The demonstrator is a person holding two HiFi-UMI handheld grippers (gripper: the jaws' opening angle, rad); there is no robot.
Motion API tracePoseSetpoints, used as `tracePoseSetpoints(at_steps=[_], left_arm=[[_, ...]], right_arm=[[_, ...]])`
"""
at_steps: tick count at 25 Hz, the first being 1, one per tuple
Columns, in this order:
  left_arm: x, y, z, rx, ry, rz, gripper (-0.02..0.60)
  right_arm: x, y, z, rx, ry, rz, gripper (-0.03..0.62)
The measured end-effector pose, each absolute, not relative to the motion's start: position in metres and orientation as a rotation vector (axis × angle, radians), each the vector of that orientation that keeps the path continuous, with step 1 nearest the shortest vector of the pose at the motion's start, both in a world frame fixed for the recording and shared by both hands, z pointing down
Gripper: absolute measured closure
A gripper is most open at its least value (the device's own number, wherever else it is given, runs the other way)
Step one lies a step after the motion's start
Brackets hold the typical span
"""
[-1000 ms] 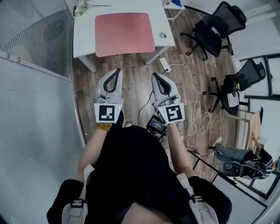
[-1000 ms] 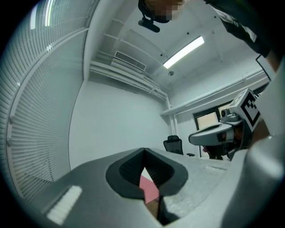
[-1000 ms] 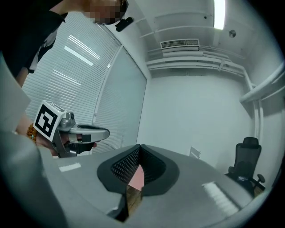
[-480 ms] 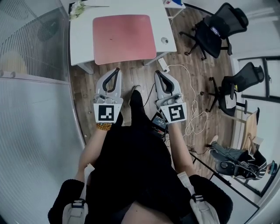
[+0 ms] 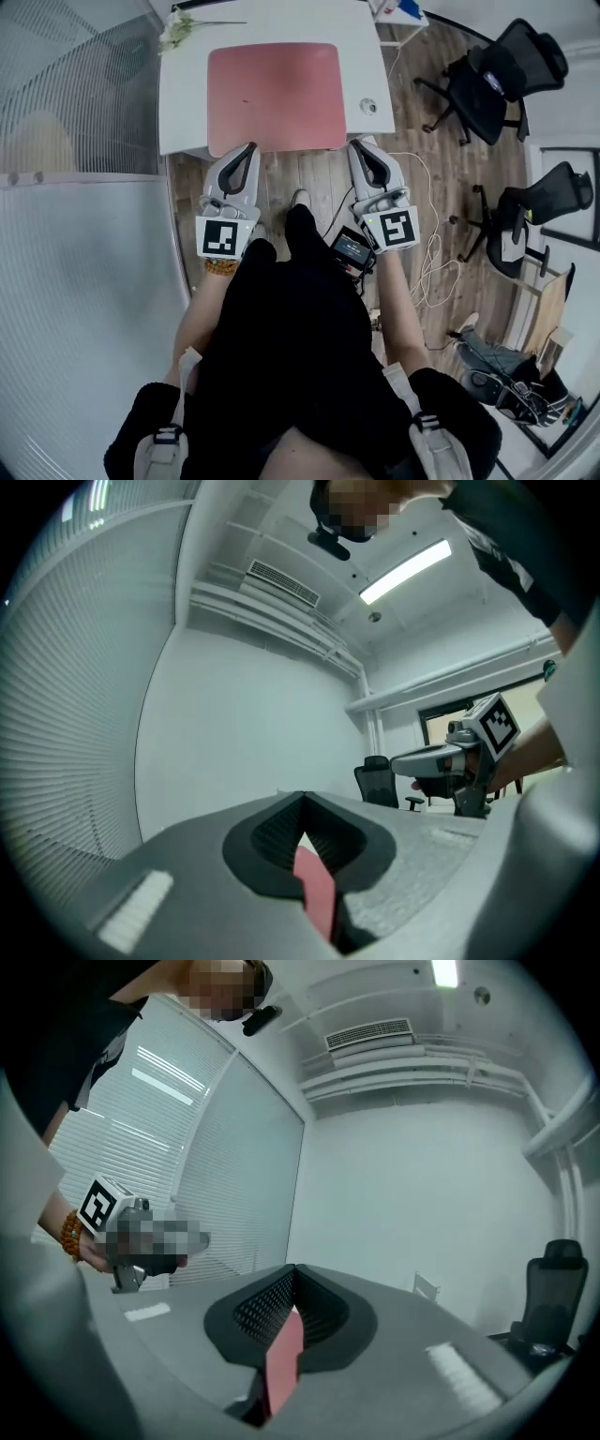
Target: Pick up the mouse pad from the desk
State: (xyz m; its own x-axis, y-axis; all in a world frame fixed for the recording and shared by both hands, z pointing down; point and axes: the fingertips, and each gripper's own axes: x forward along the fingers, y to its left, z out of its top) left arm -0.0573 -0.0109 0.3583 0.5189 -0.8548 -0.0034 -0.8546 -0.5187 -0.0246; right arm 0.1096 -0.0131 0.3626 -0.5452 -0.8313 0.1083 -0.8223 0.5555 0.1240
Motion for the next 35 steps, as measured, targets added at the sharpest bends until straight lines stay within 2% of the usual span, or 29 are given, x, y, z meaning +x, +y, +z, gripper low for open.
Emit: tracePoseSetpoints(at_steps=[7,13,22,35], left_arm=[[-0.045,-0.057,0.385,-2.647,1.641,-0.141,0.581],[-0.08,-0.073,0.417,-2.614,1.752,-0.173,0.581],[-0.099,-0.075,0.464,-2.696,1.728,-0.229,0.581],[-0.133,-0.077,0.536,-2.861,1.868,-0.365,0.561]], right_arm=[[0.138,-0.064,0.39,1.242,-2.742,-0.052,0.569],[0.116,-0.085,0.422,1.158,-2.738,-0.058,0.569],[0.105,-0.09,0.461,1.043,-2.734,0.048,0.569],[0.156,-0.106,0.536,0.981,-2.661,0.353,0.554]])
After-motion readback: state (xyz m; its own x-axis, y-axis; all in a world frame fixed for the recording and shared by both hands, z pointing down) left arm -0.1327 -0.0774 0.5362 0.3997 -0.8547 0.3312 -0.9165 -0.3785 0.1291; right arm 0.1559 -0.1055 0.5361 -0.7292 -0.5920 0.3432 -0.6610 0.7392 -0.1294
